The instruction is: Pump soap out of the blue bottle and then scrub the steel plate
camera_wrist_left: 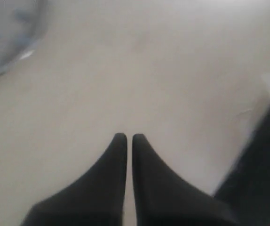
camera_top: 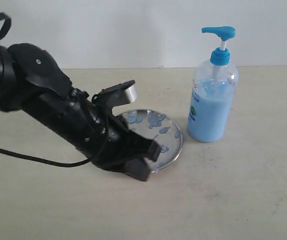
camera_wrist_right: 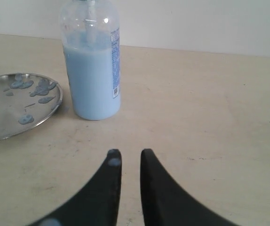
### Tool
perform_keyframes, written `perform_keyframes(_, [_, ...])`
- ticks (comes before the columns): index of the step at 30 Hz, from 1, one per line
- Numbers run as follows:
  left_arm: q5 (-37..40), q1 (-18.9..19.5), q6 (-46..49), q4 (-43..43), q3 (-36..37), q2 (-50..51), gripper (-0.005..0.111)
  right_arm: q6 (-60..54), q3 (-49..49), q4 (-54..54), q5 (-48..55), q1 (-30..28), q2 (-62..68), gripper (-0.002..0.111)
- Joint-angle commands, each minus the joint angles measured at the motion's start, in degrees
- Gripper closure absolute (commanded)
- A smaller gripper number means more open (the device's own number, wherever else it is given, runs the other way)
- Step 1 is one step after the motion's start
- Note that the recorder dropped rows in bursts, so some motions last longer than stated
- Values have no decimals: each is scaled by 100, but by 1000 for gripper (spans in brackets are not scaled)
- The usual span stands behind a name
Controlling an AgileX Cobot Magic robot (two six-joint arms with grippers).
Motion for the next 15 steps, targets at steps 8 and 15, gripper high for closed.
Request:
perform_keyframes(8, [744,11,-2537,4744,-3099,1932,102,-25,-16,1,-15,-16,-24,103])
perform_keyframes(15, [2952,11,-1024,4951,-3738,2353,102,-25,-16,1,-15,-16,-24,103])
